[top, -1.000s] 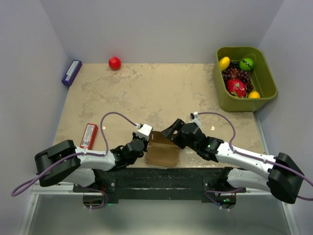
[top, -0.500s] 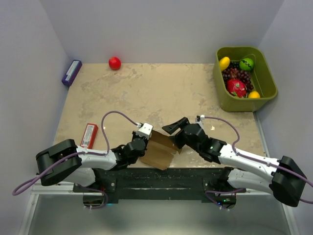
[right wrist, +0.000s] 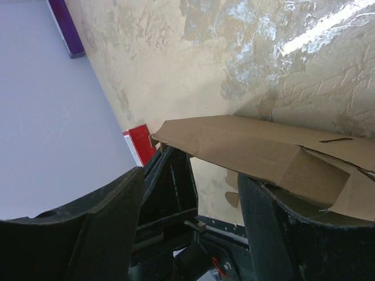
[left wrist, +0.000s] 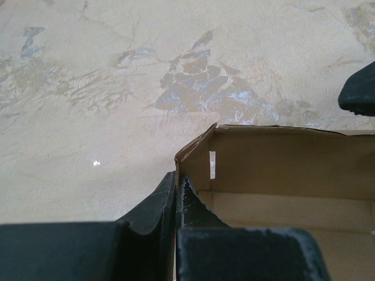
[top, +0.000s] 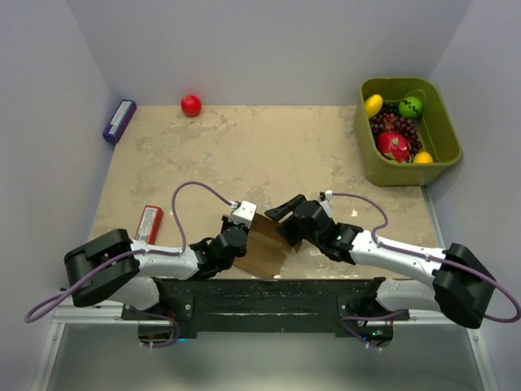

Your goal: Fold the paper box

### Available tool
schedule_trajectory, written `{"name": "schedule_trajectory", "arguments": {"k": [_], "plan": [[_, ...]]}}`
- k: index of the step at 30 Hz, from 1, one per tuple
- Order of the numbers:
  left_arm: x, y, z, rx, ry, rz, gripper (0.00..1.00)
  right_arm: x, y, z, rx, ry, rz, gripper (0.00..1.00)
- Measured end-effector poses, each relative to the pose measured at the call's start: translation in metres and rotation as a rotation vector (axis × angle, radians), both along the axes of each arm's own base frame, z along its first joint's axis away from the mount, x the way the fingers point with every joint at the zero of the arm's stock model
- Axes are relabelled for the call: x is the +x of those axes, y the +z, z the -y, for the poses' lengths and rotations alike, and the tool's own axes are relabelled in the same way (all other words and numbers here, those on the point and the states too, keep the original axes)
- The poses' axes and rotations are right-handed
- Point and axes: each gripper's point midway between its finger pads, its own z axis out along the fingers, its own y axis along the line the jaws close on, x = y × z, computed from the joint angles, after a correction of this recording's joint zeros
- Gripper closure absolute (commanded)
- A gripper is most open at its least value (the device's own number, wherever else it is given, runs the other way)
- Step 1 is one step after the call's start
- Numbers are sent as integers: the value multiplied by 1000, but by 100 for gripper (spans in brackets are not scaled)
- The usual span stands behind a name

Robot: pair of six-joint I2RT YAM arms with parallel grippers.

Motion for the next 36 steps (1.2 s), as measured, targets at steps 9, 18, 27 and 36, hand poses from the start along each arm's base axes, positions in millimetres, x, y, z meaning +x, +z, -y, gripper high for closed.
{"name": "schedule_trajectory", "arguments": {"k": [9,18,27,36], "plan": [[1,1,-1,-11,12,6,100,12,-9,6,-35,-72,0,40],[0,0,-2,-41,24,4,100,20,-25,12,-91,-122,-3,59],[-3,-1,0,-62,24,1,100,25,-22,16,-94,-154,14,83],[-8,-4,8,-113,3,-28,74,35,-22,15,-72,-180,32,99]]}}
